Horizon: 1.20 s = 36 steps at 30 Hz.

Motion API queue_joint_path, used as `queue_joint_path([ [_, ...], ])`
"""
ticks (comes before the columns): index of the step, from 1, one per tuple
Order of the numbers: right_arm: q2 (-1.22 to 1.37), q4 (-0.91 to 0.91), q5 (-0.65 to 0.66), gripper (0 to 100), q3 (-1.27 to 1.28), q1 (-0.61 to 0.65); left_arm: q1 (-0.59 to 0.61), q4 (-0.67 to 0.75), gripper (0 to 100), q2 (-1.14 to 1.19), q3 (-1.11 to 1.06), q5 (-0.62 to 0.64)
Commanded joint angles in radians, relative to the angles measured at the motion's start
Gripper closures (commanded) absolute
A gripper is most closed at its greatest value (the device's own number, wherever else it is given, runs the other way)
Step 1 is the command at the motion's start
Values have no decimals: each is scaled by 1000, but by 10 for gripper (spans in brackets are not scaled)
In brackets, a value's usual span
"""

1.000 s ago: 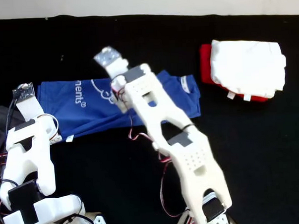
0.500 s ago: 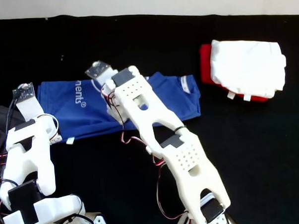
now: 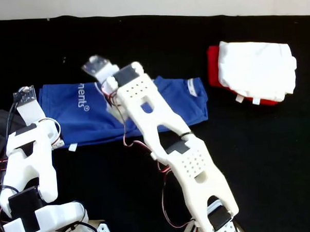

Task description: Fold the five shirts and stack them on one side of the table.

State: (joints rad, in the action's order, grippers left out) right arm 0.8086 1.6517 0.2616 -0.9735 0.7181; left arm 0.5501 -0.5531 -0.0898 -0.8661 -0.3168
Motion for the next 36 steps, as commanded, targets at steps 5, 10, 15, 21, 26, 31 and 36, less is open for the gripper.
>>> queue_joint_path([
  [5,-91,113,9,988,-202,-102,47,-43,991,-31,122,6],
  [10,-180,114,9,988,-199,-160,54,-270,978,-162,341,9],
  [15,-323,114,9,906,-116,-170,58,-318,845,-93,498,6],
  [21,-539,114,9,905,128,-182,193,-321,880,272,719,5],
  [26,-677,111,11,905,291,-217,263,-347,899,564,929,-28],
  [31,-773,110,12,905,360,-277,351,-402,899,754,1121,-117],
  [36,-888,111,12,905,410,-380,521,-404,899,852,1369,-115],
])
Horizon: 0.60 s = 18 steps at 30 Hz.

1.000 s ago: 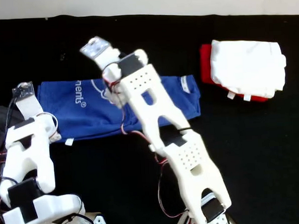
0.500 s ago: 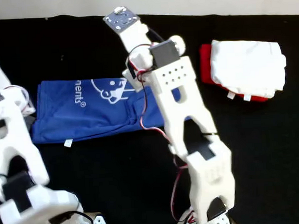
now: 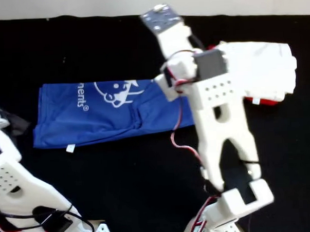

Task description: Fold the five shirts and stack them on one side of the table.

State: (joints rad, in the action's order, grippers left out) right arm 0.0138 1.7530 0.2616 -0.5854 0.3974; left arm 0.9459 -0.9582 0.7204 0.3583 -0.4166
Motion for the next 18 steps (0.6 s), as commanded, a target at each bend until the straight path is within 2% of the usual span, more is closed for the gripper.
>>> queue_joint_path([
  [1,-116,10,12,905,45,-73,148,-8,899,51,193,-14],
  [3,-166,10,12,905,111,-90,171,-83,899,59,286,-12],
  [7,-262,7,14,905,252,-93,133,-358,898,59,472,-9],
  [14,-380,5,14,905,423,-93,-76,-781,896,59,829,-9],
  [18,-438,-19,14,905,524,-93,-200,-816,896,58,883,32],
])
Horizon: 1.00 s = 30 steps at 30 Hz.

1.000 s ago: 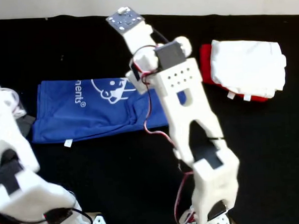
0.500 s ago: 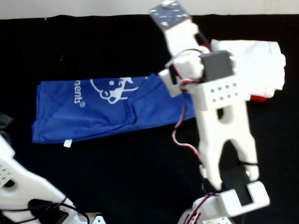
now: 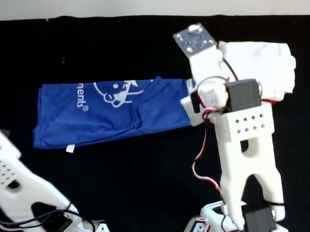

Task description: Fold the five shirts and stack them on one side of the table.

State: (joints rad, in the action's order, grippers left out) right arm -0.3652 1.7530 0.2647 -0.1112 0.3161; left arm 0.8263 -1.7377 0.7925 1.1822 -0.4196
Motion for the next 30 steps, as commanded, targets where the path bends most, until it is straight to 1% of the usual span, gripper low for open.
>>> queue_joint_path([
  [1,-76,-28,11,905,76,-12,-108,-37,896,-8,58,51],
  [6,-153,-65,11,905,216,-12,-243,-29,886,24,-56,130],
  [8,-177,-71,11,905,263,-12,-286,-29,855,61,-79,152],
  [10,-197,-71,11,905,292,-12,-303,-6,825,108,-71,170],
  [16,-271,-62,11,905,309,-12,-268,49,815,243,4,166],
  [24,-292,-48,11,905,311,-13,-213,49,815,351,156,166],
  [30,-297,-48,11,905,311,-13,-229,41,814,432,174,164],
])
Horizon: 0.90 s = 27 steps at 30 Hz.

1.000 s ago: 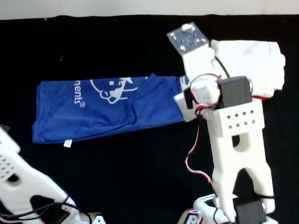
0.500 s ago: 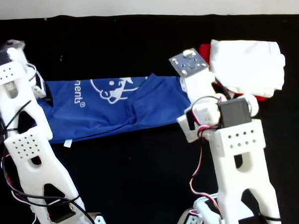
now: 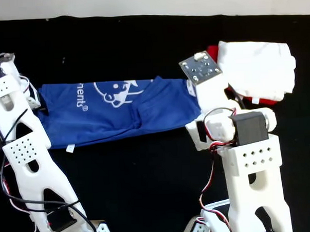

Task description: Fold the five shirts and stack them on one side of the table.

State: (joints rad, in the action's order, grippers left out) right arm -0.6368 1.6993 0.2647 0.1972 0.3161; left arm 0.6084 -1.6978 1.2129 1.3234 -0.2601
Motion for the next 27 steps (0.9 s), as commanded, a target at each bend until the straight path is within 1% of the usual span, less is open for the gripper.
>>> queue_joint_path([
  [1,-27,5,11,905,2,-13,-21,0,814,28,33,5],
  [5,-28,10,11,905,2,-13,-64,-38,815,61,38,5],
  [7,-30,47,11,905,-5,-12,-77,-43,815,64,35,3],
  [9,-47,65,9,905,-16,-12,-82,-43,825,61,35,-35],
  [11,-105,61,9,909,-13,-16,-82,-44,889,62,33,-89],
  [13,-156,61,9,925,5,-15,-74,-49,999,64,33,-118],
  [15,-194,61,9,938,45,-18,-58,-48,983,64,33,-135],
  [16,-213,61,9,940,74,-18,-48,-44,995,64,36,-147],
  [19,-254,59,11,940,180,-18,-5,-40,991,58,41,-172],
  [22,-300,12,11,941,288,-22,48,-34,991,58,94,-189],
  [24,-338,-41,11,941,361,-50,88,-34,991,58,145,-190],
  [27,-390,-131,11,941,483,-133,137,-35,991,58,229,-190],
])
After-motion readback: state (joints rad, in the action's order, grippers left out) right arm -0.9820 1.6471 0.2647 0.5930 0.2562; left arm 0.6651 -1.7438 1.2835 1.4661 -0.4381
